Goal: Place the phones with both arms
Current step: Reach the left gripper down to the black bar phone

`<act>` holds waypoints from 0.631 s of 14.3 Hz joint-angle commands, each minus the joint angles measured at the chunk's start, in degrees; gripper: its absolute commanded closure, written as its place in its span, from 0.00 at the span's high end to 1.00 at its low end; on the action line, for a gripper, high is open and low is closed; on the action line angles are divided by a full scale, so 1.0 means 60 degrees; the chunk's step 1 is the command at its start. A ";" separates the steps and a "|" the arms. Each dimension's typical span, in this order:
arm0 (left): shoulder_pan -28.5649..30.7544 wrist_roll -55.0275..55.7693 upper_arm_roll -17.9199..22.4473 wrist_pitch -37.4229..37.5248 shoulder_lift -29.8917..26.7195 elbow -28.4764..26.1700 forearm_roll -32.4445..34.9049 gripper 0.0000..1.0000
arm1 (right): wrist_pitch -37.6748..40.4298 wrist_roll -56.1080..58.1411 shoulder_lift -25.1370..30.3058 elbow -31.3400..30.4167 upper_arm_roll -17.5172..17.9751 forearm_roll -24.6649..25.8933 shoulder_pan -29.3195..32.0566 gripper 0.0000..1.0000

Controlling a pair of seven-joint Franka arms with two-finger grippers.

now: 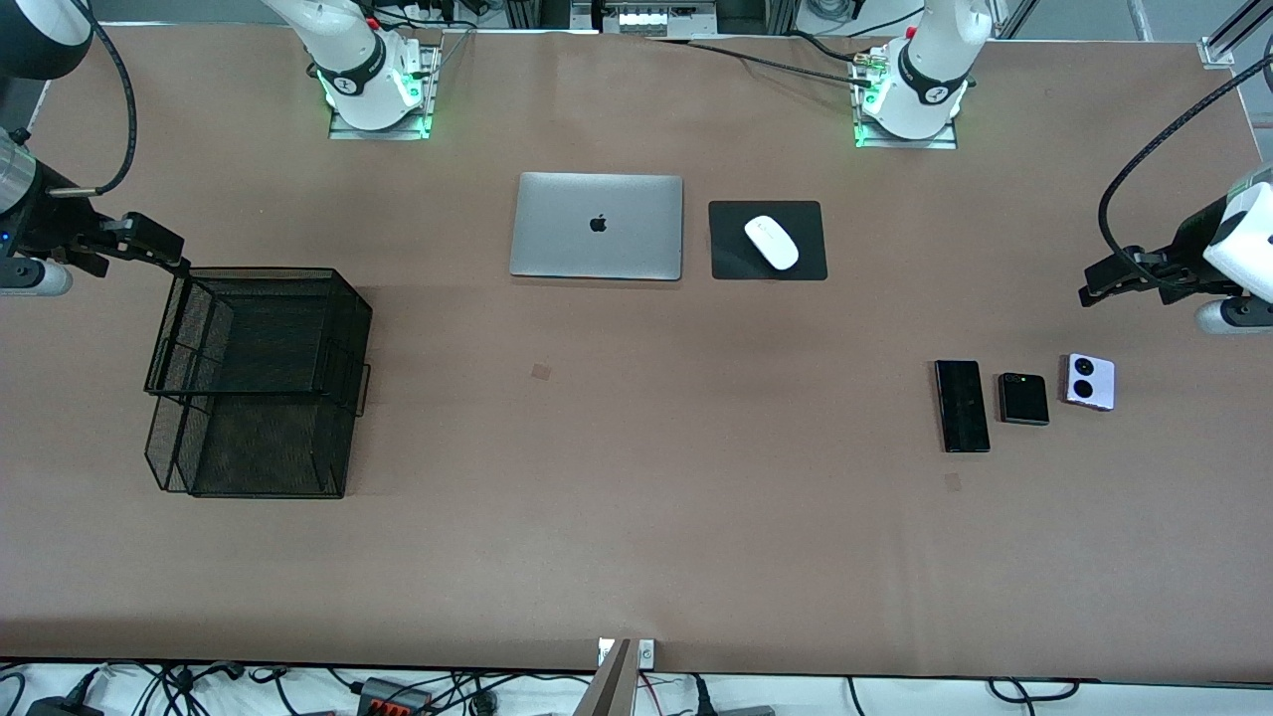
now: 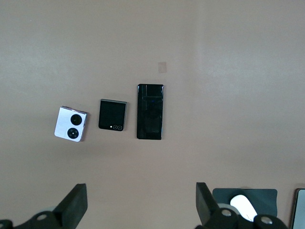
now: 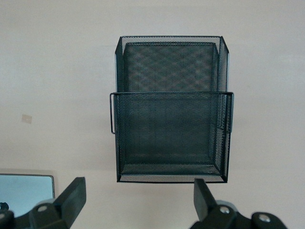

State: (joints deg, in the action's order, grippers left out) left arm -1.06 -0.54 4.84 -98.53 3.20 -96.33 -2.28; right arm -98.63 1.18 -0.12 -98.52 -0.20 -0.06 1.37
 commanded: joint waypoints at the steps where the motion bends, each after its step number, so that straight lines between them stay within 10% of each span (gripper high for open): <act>1: 0.0134 -0.0056 -0.0147 0.0060 -0.0152 -0.0087 0.0116 1.00 | 0.0076 0.0009 0.0225 -0.0132 0.0165 0.0142 0.0153 1.00; 9: -0.0173 -0.0639 -0.0263 -0.1619 0.2113 -0.0189 0.0014 1.00 | -0.0012 0.0023 0.0137 -0.0088 0.0180 0.0128 0.0138 1.00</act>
State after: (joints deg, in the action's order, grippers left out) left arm -1.24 -1.65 4.03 -103.07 8.97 -98.06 -2.28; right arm -98.57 1.18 -0.12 -98.52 -0.17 -0.06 1.37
